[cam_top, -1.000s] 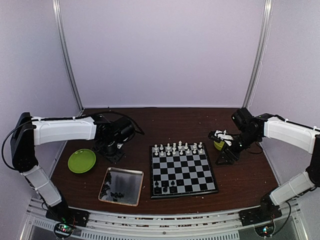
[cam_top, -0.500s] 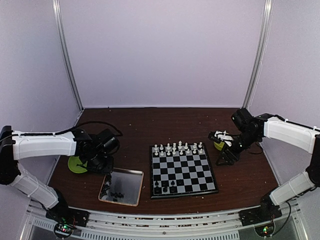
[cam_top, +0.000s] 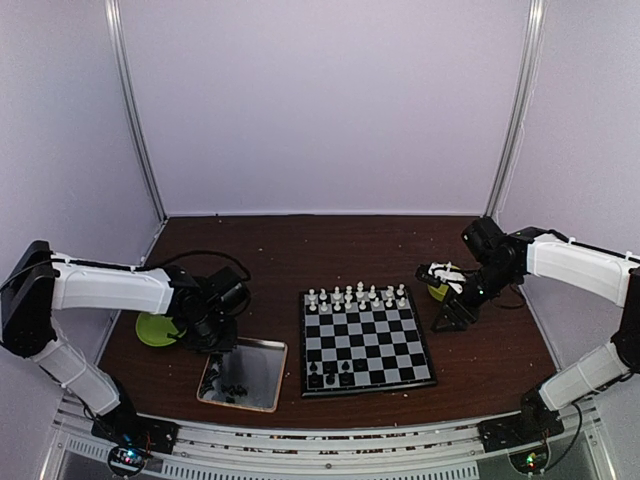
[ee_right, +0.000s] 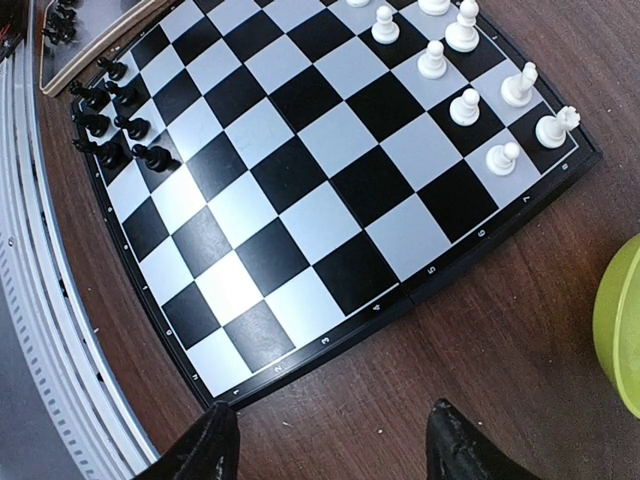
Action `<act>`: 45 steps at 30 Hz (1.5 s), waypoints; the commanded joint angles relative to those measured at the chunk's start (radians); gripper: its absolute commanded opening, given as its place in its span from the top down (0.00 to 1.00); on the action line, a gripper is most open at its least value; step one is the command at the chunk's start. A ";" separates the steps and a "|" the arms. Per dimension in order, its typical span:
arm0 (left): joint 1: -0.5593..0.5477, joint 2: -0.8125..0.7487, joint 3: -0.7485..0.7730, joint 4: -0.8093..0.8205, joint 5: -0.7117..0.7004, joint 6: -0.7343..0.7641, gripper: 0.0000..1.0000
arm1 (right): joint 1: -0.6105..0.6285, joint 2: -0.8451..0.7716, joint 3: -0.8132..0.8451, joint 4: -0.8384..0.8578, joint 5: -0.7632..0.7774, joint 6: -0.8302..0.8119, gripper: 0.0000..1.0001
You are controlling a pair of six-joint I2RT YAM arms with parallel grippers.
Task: Set up the chess pieces on the board
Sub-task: Pick up the queen from the storage box.
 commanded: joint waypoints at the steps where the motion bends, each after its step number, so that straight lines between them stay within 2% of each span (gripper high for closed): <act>1: 0.010 0.041 0.029 -0.009 -0.016 -0.025 0.69 | 0.008 0.009 0.001 -0.010 -0.004 -0.013 0.36; 11: 0.021 0.121 0.056 -0.005 -0.022 -0.015 0.69 | 0.008 0.007 0.001 -0.015 0.003 -0.018 0.36; 25: 0.028 0.249 0.137 0.012 0.036 0.109 0.89 | 0.011 0.004 -0.001 -0.017 0.004 -0.019 0.36; 32: 0.000 0.154 0.141 -0.005 0.067 0.248 0.93 | 0.011 0.007 0.003 -0.018 -0.005 -0.018 0.36; 38: -0.104 0.099 0.174 0.014 0.141 0.464 0.93 | 0.016 0.009 0.019 -0.043 -0.051 -0.027 0.36; 45: -0.137 0.100 0.267 0.039 0.357 0.618 0.93 | 0.072 -0.092 0.099 -0.109 -0.198 -0.101 0.36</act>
